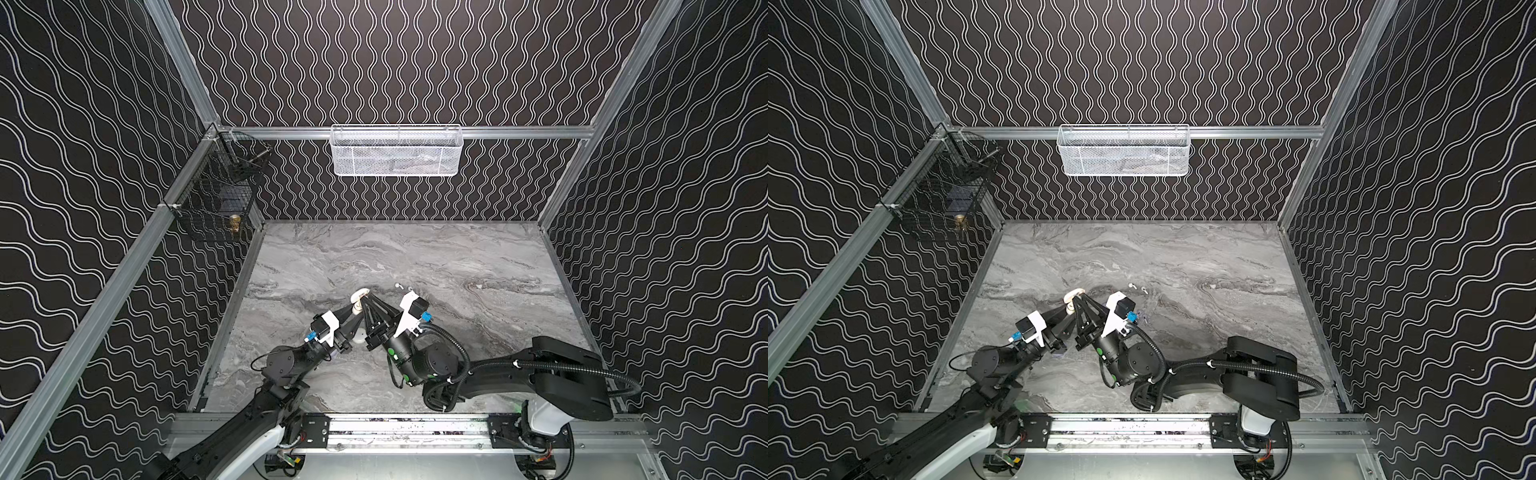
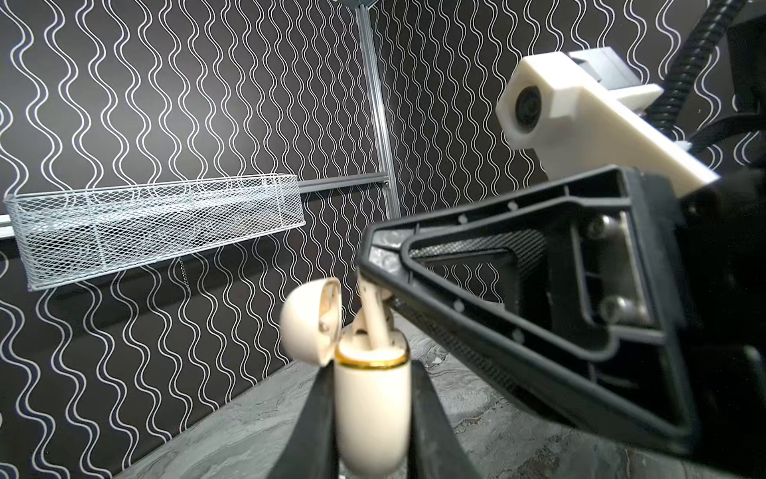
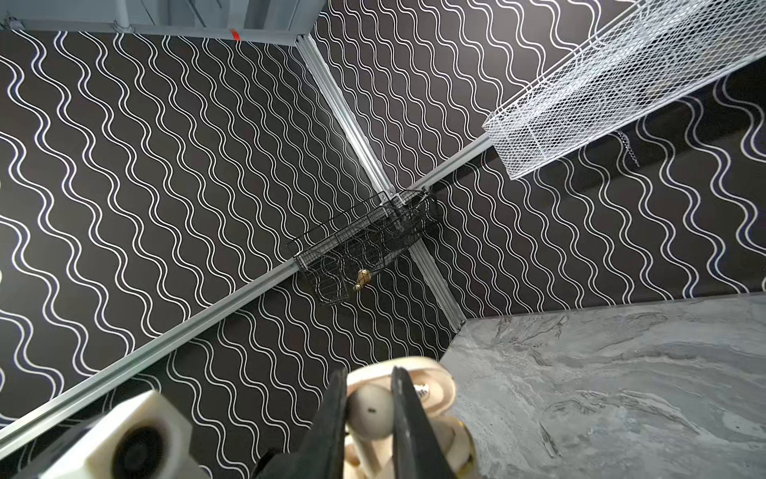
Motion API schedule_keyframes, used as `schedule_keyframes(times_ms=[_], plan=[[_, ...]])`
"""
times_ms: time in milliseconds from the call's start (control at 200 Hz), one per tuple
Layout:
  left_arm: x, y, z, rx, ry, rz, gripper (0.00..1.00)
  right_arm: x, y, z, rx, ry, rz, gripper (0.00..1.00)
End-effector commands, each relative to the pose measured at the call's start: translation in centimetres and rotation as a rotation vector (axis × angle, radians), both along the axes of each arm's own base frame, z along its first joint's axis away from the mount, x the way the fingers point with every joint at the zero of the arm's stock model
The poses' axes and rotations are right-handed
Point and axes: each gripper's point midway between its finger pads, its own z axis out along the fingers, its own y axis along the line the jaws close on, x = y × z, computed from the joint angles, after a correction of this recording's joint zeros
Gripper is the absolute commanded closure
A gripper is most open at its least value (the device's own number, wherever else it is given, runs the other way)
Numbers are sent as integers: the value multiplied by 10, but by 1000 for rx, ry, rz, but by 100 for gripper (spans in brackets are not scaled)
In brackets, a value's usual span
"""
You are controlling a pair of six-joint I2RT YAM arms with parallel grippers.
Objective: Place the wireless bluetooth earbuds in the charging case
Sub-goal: 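Lower the earbud stem into the empty case slot with the right gripper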
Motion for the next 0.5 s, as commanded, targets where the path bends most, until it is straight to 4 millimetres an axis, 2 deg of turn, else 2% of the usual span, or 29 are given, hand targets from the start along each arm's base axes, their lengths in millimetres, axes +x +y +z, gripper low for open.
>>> schedule_keyframes(times_ms=[0, 495], plan=[[-2, 7, 16, -52, -43, 19, 100, -6, -1, 4, 44, -3, 25, 100], [-2, 5, 15, -43, -40, 14, 100, -4, 10, 11, 71, -1, 19, 100]])
